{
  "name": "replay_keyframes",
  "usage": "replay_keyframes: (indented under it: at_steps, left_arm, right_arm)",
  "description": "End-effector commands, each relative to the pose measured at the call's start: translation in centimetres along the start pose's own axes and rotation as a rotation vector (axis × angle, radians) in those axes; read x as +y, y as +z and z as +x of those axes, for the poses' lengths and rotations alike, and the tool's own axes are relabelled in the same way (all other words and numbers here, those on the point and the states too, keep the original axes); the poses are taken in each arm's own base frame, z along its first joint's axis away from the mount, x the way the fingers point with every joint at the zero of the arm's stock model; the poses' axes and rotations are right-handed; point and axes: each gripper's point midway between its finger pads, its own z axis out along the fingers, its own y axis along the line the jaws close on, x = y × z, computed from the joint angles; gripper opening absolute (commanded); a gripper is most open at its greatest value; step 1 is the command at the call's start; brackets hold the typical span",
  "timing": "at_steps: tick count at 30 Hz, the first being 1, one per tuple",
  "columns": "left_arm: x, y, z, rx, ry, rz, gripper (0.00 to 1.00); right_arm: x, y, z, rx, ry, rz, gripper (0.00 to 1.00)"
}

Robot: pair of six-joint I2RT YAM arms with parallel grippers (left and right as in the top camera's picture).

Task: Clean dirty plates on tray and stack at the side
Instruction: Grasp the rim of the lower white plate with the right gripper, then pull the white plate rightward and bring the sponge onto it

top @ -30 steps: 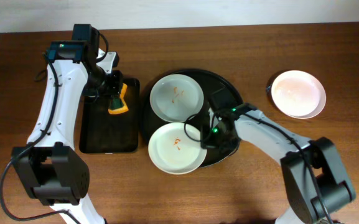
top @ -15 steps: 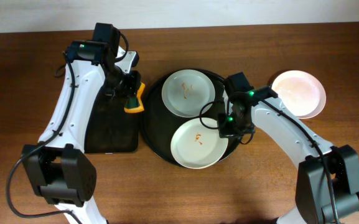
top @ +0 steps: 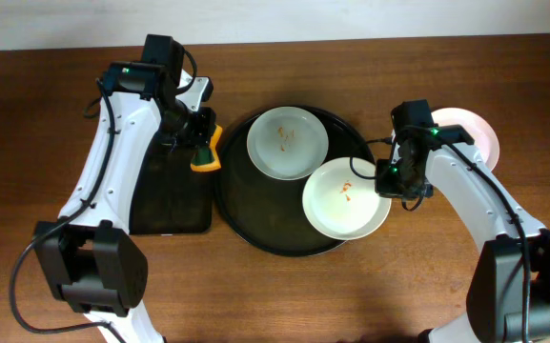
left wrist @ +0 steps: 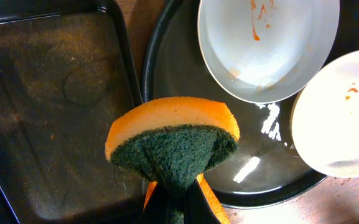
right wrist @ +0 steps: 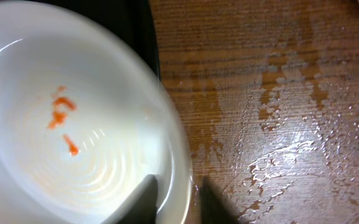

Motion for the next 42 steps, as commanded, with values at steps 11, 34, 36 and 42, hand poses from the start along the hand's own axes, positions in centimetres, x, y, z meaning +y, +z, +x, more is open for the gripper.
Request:
replay_keyframes:
  at_steps: [11,34,36,42]
  left_arm:
    - [-0.6,-1.9,-0.6,-0.056,0.005,0.012,0.0]
    - [-0.7,-1.9,-0.7,-0.058,0.005,0.013,0.0]
    - [-2.1,-1.8,-0.8,-0.064,0.023,0.073,0.0]
    - [-12.6,-1.4,-0.6,-0.103,0.331,0.321,0.0]
  right_arm:
    - [-1.7,2.2,3.4,0.13,0.473,-0.147,0.73]
    - [-0.2,2.2,2.8,0.097,0.341,-0.27,0.04]
    - [-0.1,0.8,1.9,0.055,0.277,-0.277,0.04]
    - [1.5,-0.3,2.1,0.039,0.146,-0.297,0.04]
